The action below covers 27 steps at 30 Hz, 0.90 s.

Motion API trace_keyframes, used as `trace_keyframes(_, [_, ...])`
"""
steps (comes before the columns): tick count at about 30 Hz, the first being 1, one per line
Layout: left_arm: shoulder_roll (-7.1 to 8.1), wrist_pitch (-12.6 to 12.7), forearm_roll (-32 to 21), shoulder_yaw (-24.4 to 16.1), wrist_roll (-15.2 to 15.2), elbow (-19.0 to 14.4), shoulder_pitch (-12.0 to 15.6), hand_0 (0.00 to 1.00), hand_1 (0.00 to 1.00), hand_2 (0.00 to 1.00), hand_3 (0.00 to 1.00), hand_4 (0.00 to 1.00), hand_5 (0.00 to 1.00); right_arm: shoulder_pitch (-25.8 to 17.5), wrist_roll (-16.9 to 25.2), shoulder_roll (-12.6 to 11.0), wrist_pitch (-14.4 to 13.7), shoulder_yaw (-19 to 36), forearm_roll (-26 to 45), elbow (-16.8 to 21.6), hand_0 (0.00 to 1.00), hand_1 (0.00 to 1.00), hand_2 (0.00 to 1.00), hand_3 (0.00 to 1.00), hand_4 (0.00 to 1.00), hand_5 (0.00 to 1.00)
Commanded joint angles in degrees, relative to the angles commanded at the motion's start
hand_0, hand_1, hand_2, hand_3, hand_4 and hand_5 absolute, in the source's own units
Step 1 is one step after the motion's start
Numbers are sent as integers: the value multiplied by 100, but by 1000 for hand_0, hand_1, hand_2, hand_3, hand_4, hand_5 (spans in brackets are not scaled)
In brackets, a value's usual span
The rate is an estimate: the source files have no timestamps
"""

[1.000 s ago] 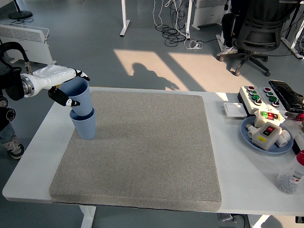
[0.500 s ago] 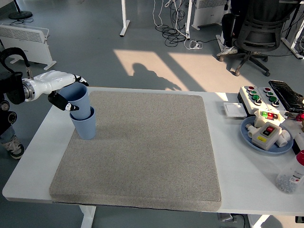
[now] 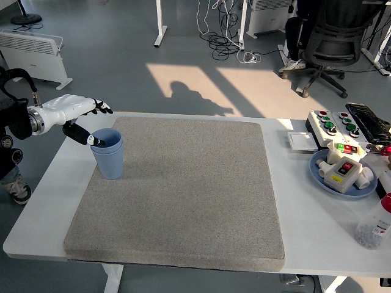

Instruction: Push cup pick cup insert cup

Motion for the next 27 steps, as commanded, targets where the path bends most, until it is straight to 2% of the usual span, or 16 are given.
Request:
trace_keyframes(1, [0, 5, -13, 4, 6, 15, 5, 889, 931, 998, 981, 973, 478, 1, -2, 0, 0, 4, -5, 0, 689, 623, 657, 584, 109, 449])
trace_keyframes(6, [13, 99, -74, -58, 5, 21, 58, 889, 931, 998, 981, 973, 478, 3, -1, 2, 0, -1, 7, 0, 689, 623, 657, 584, 109, 449])
trace_keyframes(7, [16, 124, -87, -87, 10, 9, 71, 908, 947, 998, 998, 992, 519, 2, -2, 4, -1, 1, 8, 0, 689, 623, 657, 583, 109, 449])
trace_keyframes(8, [20, 152, -99, -114, 12, -5, 84, 908, 947, 998, 998, 992, 519, 2, -2, 5, -1, 1, 9, 0, 689, 623, 657, 583, 109, 449])
trace_keyframes(10, [31, 290, -166, -220, 43, -75, 147, 908, 947, 998, 998, 992, 519, 0, -3, 4, 2, 4, 4, 0, 689, 623, 657, 583, 109, 449])
trace_keyframes(12, [39, 544, -278, -337, 160, -170, 230, 908, 947, 998, 998, 992, 519, 0, -4, 5, 3, 14, -4, 0, 689, 623, 657, 583, 109, 449])
trace_keyframes(13, [40, 598, -309, -367, 191, -198, 257, 860, 883, 974, 928, 779, 581, 0, -4, 6, 2, 18, -5, 0, 690, 623, 657, 583, 111, 450])
trace_keyframes(14, [47, 789, -522, -538, 327, -312, 378, 860, 883, 974, 928, 779, 581, 0, -5, 7, 1, 37, -18, 0, 690, 623, 657, 583, 111, 450])
trace_keyframes(16, [58, 960, -789, -712, 402, -408, 485, 860, 883, 974, 928, 779, 581, 0, -4, 7, 0, 43, -17, 0, 690, 623, 657, 583, 111, 450])
trace_keyframes(18, [90, 1222, -1187, -1102, 475, -666, 783, 860, 883, 974, 928, 779, 581, 2, 3, 8, -3, 63, -18, 0, 690, 623, 657, 583, 111, 450])
trace_keyframes(19, [95, 1307, -1381, -1355, 492, -808, 965, 732, 768, 804, 772, 678, 618, 6, 7, 8, -3, 66, -16, 0, 690, 622, 656, 583, 111, 450])
trace_keyframes(21, [93, 1383, -1581, -1647, 536, -970, 1154, 732, 768, 804, 772, 678, 618, 11, 15, 9, -5, 68, -1, 0, 690, 622, 656, 583, 111, 450])
trace_keyframes(23, [73, 1457, -1897, -2075, 604, -1237, 1504, 732, 768, 804, 772, 678, 618, 14, 24, 10, -8, 76, 13, 0, 690, 622, 656, 583, 111, 450])
trace_keyframes(24, [20, 1490, -2157, -2336, 683, -1442, 1758, 732, 768, 804, 772, 678, 618, 12, 27, 11, -9, 98, 0, 0, 690, 622, 656, 583, 111, 450])
trace_keyframes(25, [-75, 1515, -2409, -2597, 787, -1649, 2001, 697, 730, 762, 700, 643, 650, 7, 30, 18, -13, 116, -16, 0, 690, 622, 656, 582, 112, 451])
trace_keyframes(27, [-159, 1533, -2838, -3044, 872, -1880, 2380, 697, 730, 762, 700, 643, 650, 6, 35, 24, -16, 120, -11, 0, 690, 622, 656, 582, 112, 451])
